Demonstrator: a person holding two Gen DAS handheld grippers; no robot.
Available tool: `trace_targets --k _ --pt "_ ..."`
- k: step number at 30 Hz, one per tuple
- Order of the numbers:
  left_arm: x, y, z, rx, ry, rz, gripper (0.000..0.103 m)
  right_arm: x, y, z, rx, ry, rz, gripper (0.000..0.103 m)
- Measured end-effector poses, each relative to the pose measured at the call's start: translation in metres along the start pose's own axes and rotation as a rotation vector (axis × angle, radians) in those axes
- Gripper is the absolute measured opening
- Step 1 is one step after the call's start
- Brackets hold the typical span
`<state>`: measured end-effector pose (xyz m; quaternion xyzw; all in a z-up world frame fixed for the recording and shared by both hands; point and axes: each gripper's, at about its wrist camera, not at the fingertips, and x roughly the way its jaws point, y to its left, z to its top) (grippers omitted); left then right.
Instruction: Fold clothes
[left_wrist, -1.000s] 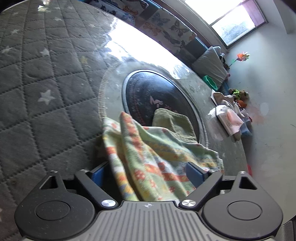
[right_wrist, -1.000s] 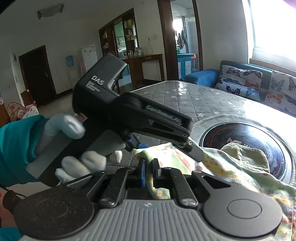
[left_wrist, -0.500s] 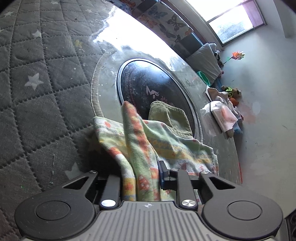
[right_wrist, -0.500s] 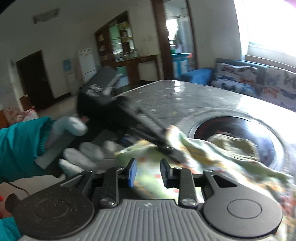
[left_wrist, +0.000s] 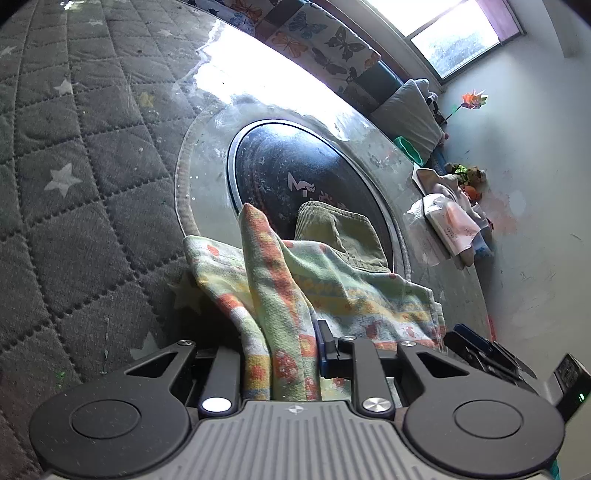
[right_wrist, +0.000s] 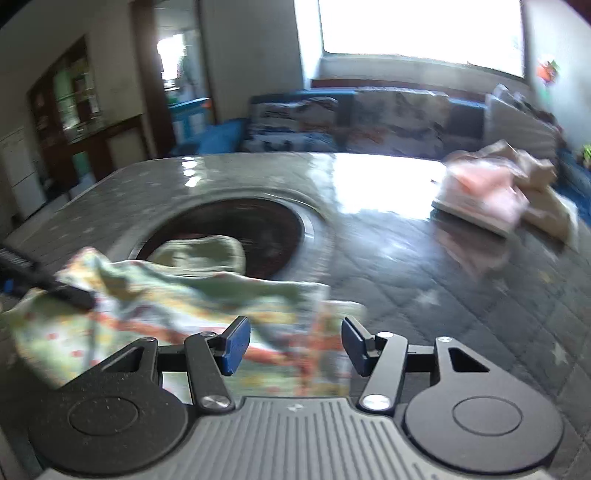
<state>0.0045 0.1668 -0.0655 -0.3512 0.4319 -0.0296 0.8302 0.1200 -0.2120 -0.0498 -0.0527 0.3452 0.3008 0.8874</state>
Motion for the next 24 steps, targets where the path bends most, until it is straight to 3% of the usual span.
trace_targets --k 5,7,10,11,12,15,24 --pt "0.001 -0.002 0.0 0.006 0.0 0.015 0.023 0.023 -0.027 -0.008 0.14 0.034 0.017 0.057" --pt "0.001 -0.003 0.0 0.014 -0.001 0.02 0.023 0.022 -0.025 -0.011 0.141 0.02 0.028 0.054" --pt "0.001 -0.007 0.0 0.028 -0.004 0.035 0.023 0.021 -0.018 -0.012 0.137 0.015 0.048 0.034" --pt "0.002 -0.008 0.0 0.034 -0.004 0.042 0.023 0.021 -0.016 -0.013 0.133 0.017 0.054 0.021" --pt "0.002 -0.01 0.0 0.039 -0.005 0.049 0.023 0.018 -0.016 -0.013 0.138 0.014 0.059 0.015" --pt "0.001 -0.016 0.0 0.059 -0.005 0.069 0.021 0.008 -0.015 -0.013 0.146 -0.001 0.065 0.01" --pt "-0.001 -0.056 0.009 0.162 -0.011 0.049 0.015 -0.037 -0.018 -0.009 0.116 -0.083 0.019 0.008"
